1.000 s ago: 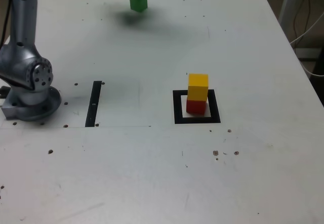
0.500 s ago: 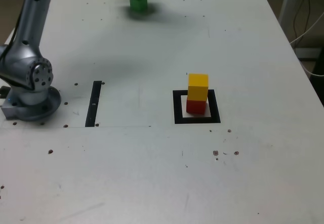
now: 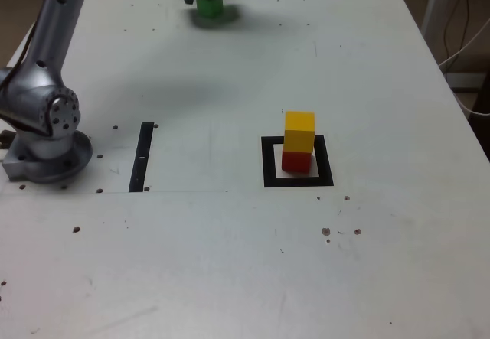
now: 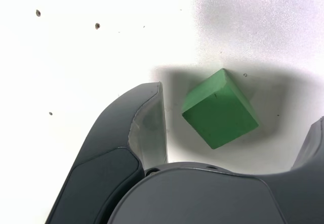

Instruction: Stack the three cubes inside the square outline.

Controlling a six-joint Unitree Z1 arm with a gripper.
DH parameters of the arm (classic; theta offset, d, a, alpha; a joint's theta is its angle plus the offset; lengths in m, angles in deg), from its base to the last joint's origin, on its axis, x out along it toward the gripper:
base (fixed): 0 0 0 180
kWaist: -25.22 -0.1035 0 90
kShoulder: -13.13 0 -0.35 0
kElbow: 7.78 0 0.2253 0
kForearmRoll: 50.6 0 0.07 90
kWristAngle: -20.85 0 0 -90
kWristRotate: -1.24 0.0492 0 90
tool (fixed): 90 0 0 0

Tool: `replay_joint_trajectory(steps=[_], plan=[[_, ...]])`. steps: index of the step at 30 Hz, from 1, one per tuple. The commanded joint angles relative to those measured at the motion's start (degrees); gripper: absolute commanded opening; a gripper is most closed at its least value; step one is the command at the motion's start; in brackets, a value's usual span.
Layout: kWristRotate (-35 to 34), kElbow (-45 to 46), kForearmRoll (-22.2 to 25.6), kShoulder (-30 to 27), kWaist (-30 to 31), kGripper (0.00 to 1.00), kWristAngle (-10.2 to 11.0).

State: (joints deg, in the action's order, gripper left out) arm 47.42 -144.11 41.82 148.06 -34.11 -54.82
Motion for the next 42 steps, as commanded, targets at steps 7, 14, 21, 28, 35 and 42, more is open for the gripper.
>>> replay_joint_trajectory(steps=[7,14,21,28,35,42], plan=[[0.31,-0.89,0.65,2.04,-0.18,0.92,-1.37],[0.31,-2.24,0.92,3.19,-0.24,0.91,-1.43],[0.31,-3.02,1.37,4.48,-0.57,0.89,-2.27],[0.31,-3.09,1.7,5.2,-0.61,0.84,-2.91],[0.11,-3.42,1.96,5.31,-0.77,0.77,-3.31],[-0.14,-3.1,1.99,5.43,-0.85,0.71,-4.05]])
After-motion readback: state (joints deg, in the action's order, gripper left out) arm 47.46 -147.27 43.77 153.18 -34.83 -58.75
